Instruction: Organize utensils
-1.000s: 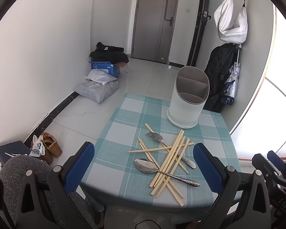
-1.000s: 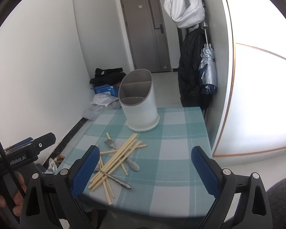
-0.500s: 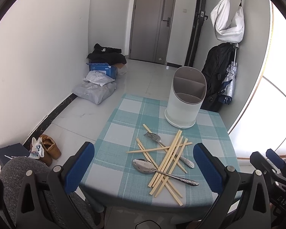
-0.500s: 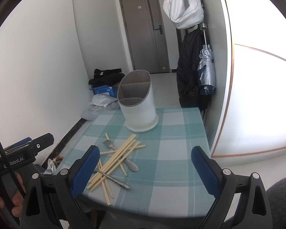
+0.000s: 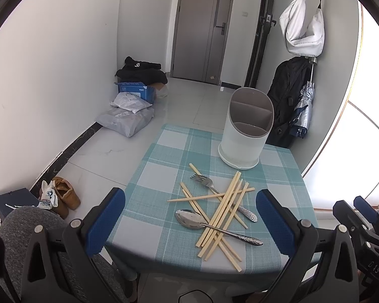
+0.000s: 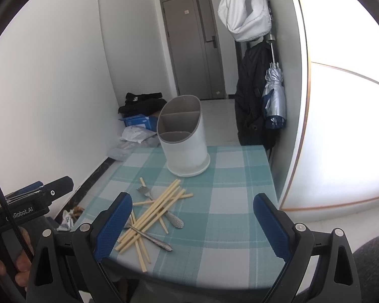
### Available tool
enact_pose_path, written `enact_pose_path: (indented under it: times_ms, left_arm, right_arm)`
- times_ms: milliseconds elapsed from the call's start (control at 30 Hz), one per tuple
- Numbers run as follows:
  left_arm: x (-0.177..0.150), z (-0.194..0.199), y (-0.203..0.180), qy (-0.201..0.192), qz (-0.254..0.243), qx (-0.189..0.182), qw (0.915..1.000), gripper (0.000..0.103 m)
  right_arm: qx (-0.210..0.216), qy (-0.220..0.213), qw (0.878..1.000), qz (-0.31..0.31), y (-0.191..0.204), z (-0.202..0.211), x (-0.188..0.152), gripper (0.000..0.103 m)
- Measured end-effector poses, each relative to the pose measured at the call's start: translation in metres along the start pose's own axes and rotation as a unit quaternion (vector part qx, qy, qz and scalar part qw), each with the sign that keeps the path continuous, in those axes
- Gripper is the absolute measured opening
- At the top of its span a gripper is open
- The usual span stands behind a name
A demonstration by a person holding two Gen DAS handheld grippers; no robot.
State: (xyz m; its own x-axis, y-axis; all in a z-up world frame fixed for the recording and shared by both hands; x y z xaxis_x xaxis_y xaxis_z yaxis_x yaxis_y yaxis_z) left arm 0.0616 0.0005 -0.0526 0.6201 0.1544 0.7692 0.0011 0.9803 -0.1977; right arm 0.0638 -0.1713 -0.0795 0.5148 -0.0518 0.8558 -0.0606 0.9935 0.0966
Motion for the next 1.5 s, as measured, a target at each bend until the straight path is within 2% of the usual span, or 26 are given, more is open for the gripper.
enact_pose_path:
  times_ms: [433, 667, 833, 1133, 1267, 1333, 1500]
  left_arm:
    - [-0.001, -0.001, 0.0, 0.005, 0.0, -0.003, 1.0, 0.102]
    - [0.0, -0.004, 0.005, 0.015, 0.017, -0.014, 0.9996, 0.102]
    - [0.001, -0.014, 0.016, 0.034, 0.046, -0.021, 0.9982, 0.102]
    - [0.005, -0.032, 0.046, 0.059, 0.099, -0.017, 0.9932, 0.102]
    - [0.004, -0.039, 0.067, 0.073, 0.134, -0.013, 0.9882, 0.102]
    - [0.004, -0.042, 0.077, 0.078, 0.153, -0.011, 0.985, 0.102]
    - [0.0, -0.049, 0.095, 0.096, 0.19, -0.011, 0.977, 0.102]
  right_arm:
    - [0.001, 0.001, 1.0, -0.001, 0.0, 0.001, -0.001, 0.097]
    - [0.016, 0.018, 1.0, -0.016, 0.0, -0.006, -0.002, 0.097]
    - [0.059, 0.058, 0.996, -0.025, 0.008, -0.024, -0.002, 0.097]
    - [0.082, 0.119, 0.99, 0.006, 0.024, -0.08, 0.011, 0.096]
    - [0.117, 0.155, 0.979, 0.065, 0.055, -0.114, 0.012, 0.086]
    - [0.14, 0.174, 0.968, 0.113, 0.079, -0.132, 0.01, 0.076]
    - [0.185, 0.201, 0.94, 0.205, 0.131, -0.171, -0.004, 0.073]
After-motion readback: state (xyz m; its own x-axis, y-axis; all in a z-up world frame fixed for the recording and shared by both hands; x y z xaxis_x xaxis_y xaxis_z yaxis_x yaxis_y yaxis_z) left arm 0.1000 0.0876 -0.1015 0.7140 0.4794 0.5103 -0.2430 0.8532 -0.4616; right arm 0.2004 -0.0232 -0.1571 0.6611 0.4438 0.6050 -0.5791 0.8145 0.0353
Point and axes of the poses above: each gripper's, at about its wrist camera, not at the fingertips, and z roughly against the way its jaws point, y to its left, x to its top, the point moved 8 cm from there along -z, roughly the way its jaws point, and after that the axes turned 6 degrees about -x, right-handed, at the moved point
